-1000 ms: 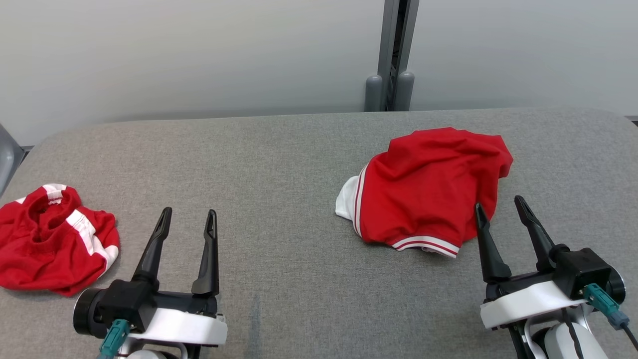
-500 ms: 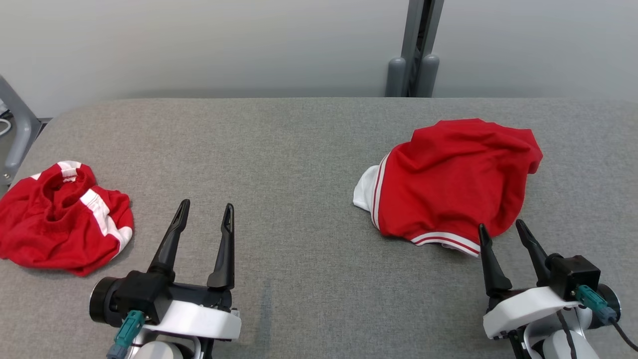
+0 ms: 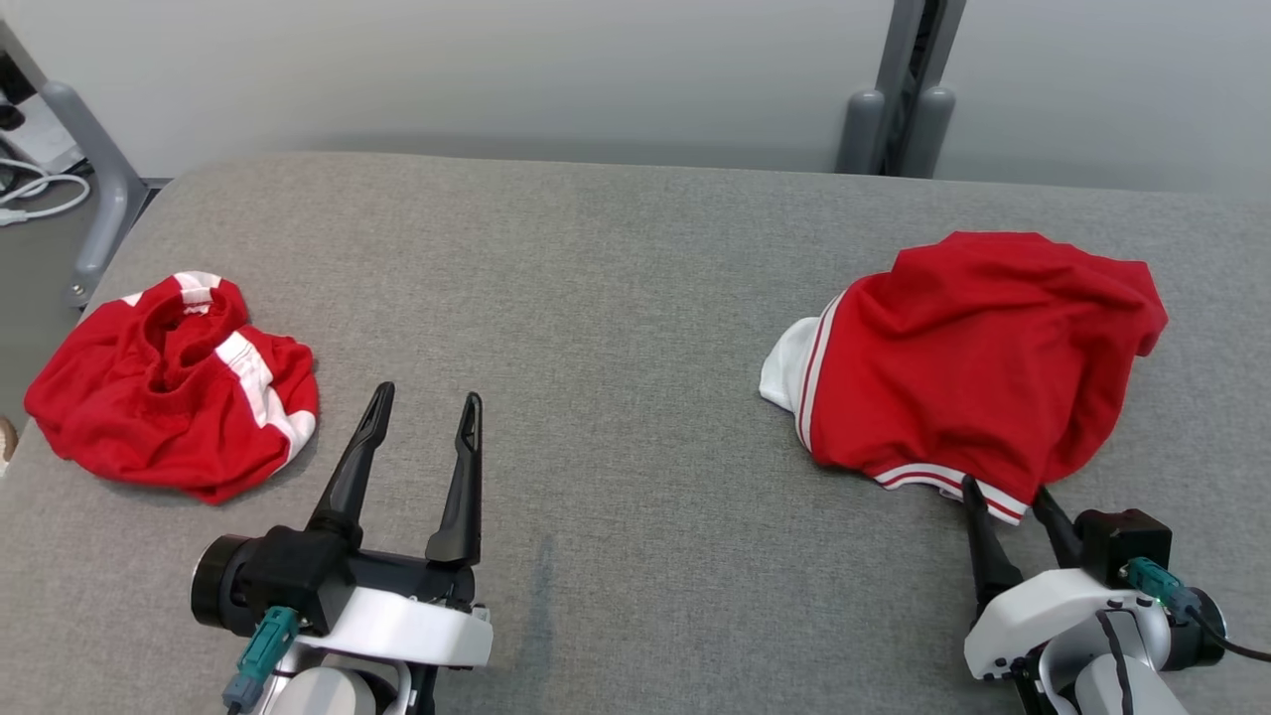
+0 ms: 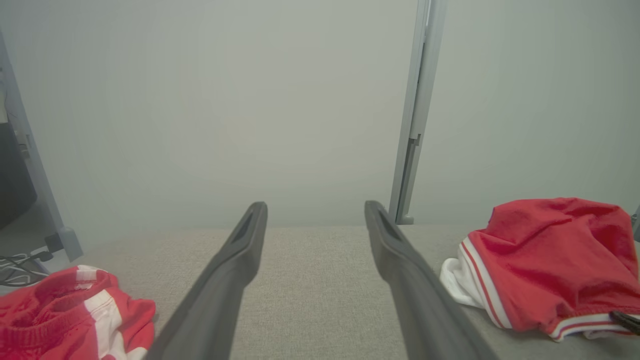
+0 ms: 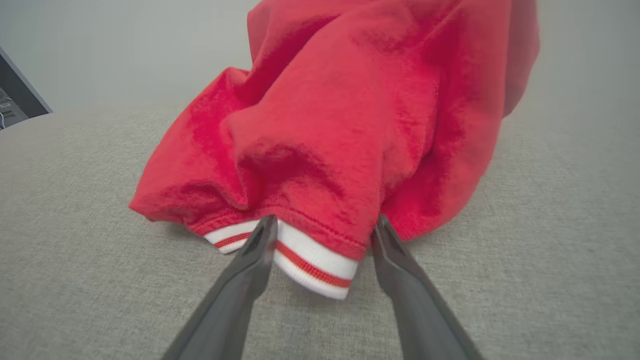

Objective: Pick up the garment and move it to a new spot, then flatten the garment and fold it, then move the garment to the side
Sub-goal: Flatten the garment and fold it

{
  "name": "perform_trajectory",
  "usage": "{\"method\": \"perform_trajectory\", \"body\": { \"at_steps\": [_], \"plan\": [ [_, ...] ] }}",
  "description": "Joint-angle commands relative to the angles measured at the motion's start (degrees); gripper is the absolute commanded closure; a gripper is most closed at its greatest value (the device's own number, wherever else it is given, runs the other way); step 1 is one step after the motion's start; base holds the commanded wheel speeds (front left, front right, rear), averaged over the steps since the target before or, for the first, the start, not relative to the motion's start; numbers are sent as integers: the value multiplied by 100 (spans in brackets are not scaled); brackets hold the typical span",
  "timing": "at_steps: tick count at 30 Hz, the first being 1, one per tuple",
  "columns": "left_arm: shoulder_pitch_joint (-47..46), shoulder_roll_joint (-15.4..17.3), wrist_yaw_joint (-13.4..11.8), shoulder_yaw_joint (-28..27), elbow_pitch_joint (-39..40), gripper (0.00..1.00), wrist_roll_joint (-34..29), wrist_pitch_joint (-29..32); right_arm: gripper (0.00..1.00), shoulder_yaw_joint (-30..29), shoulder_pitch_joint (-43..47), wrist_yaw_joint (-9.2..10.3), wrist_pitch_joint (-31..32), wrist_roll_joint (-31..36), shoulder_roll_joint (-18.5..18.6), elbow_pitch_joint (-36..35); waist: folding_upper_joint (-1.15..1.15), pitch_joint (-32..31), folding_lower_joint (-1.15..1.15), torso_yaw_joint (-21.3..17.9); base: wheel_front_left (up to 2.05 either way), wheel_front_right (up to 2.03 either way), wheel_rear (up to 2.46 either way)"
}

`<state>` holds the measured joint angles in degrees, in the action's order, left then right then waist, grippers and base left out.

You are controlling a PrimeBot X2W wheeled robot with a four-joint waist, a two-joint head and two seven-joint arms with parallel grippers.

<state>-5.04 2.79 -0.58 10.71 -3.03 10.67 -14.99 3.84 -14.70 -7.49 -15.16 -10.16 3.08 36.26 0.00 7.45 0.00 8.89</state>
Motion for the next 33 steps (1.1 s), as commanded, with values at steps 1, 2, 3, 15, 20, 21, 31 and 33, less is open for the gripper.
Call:
{"method": "perform_trajectory", "body": {
  "at_steps": [1, 2, 3, 15, 20, 21, 31, 33],
  "plan": [
    [-64, 19, -22, 3, -13, 0, 19, -19, 78, -7, -93, -1, -10, -15, 21, 80, 0, 7, 0, 43, 0, 0, 0],
    [-62, 19, -27, 10, -20, 0, 22, -19, 100, 12, -114, -1, -10, -25, 22, 106, 0, 6, 0, 58, 0, 0, 0],
    [-60, 18, -31, 14, -25, 0, 24, -19, 100, 43, -143, -1, -10, -57, 20, 92, 0, 4, 0, 71, 0, 0, 0],
    [23, 18, -86, 19, -63, 0, 91, -19, 100, 866, -302, -1, -10, -350, 30, -430, 0, -171, 0, 91, 0, 0, 0],
    [108, 19, -113, 27, -92, 0, 138, -19, 100, 1665, -690, -1, -10, -584, 111, -781, 0, -320, 0, 57, 0, 0, 0],
    [106, 19, -120, 30, -93, 0, 149, -19, 100, 1815, -793, -1, -10, -637, 122, -861, 0, -348, 0, 53, 0, 0, 0],
    [211, 19, -171, 49, -114, 0, 262, -19, 100, 2816, -2106, -1, 23, -2358, 119, -2407, 0, -527, 0, 1, 0, 0, 0],
    [230, 18, -184, 42, -109, 0, 258, -19, 100, 2622, -2233, -1, 19, -2705, 132, -2647, 0, -540, 0, -7, 0, 0, 0]
  ]
}}
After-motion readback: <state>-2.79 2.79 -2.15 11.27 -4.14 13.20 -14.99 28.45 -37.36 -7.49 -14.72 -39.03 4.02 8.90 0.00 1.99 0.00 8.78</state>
